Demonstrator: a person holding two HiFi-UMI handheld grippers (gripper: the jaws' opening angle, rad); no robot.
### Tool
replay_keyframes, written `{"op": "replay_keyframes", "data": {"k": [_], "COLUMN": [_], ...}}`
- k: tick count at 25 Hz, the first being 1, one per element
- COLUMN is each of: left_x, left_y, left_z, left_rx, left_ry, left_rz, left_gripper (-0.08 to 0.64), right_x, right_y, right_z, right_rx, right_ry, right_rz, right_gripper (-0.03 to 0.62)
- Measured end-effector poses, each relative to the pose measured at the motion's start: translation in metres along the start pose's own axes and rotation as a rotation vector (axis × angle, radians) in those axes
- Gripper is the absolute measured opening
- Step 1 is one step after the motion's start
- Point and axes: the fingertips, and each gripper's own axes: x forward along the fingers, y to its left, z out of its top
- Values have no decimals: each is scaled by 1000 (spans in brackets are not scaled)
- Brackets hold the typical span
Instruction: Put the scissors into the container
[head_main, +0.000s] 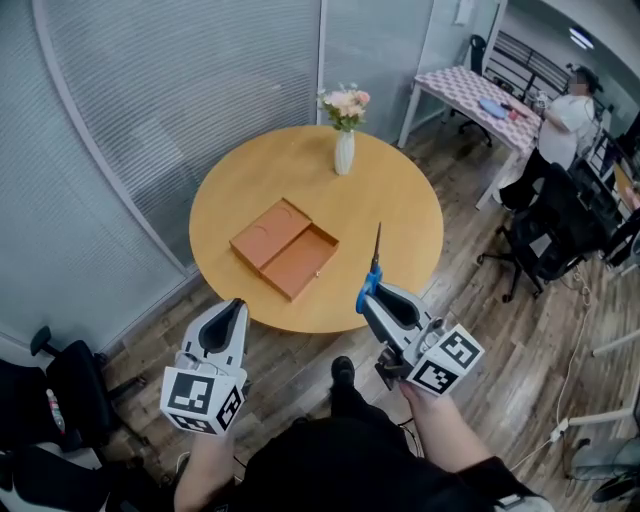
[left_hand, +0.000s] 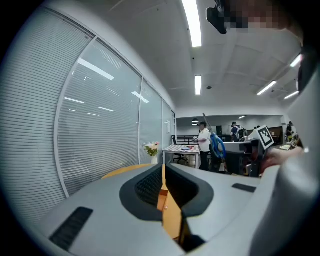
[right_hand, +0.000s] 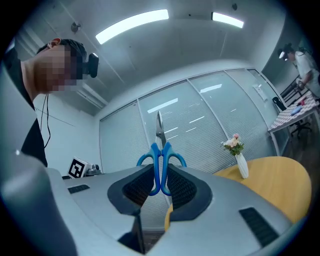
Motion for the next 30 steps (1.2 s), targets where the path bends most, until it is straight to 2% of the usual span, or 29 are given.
{"op": "replay_keyframes", "data": {"k": [7,12,21,26,30], "left_x": [97,148,182,180,174], "left_y": [11,13,27,48,70], "left_z": [22,33,27,30,23], "left_rx": [1,-17,-49,-44,-63], "left_ry": [2,-1,14,7,10], "left_rz": [65,101,157,175,201], "left_gripper": [28,28,28,28,28], "right_x": [44,66,95,116,132], "right_y": [-103,-152,-184,-183,-183], "right_z": [35,52,43,32,9], "right_rx": [-6,0,17,-16,-61], "right_ry": [17,36,98,153,236], "right_rz": [59,101,170,194,222], "right_gripper": [95,95,95,95,95]}}
